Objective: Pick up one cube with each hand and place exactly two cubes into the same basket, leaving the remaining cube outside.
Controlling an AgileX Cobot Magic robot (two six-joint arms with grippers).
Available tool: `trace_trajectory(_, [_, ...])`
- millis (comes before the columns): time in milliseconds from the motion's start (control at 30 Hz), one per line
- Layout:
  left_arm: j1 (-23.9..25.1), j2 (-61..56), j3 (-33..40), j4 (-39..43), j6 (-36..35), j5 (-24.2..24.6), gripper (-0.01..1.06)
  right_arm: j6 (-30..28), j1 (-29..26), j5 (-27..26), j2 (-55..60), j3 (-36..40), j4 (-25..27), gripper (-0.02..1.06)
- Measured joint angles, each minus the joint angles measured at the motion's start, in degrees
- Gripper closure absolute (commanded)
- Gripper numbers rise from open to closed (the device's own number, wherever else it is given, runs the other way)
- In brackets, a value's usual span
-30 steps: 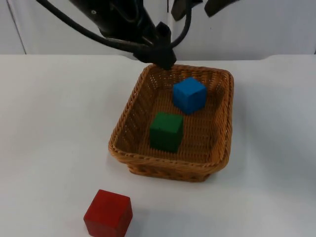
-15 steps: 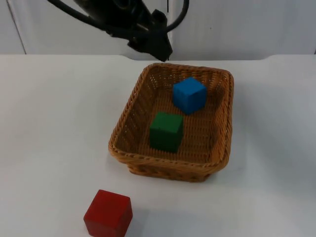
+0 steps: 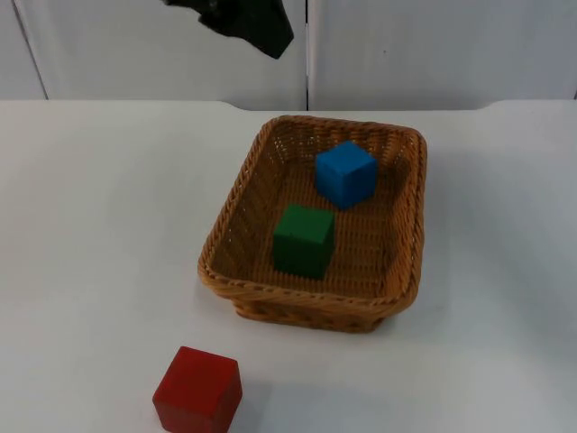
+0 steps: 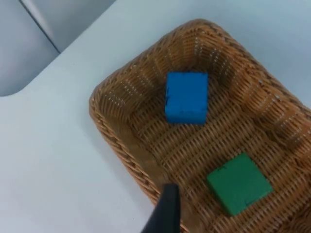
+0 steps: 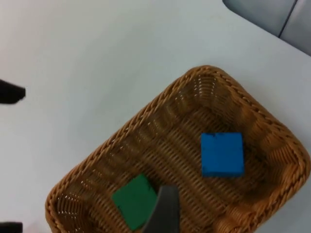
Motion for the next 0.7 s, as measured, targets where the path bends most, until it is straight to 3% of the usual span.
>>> trace_trajectory(133, [0.0, -0.93, 0.0, 0.15, -0.89, 1.53, 0.28, -0.13, 0.0, -4.94, -5.45, 8.92, 0.0, 0.32])
trace_trajectory(533, [0.0, -2.11, 0.68, -0.66, -1.95, 5.75, 0.28, -0.23, 0.0, -13.27, -17.32, 26.58, 0.11, 0.32])
trace_trajectory(700, [0.0, -5.88, 4.07, -0.8, -2.07, 4.53, 0.28, -0.23, 0.0, -15.84, -22.33, 32.45, 0.11, 0.32])
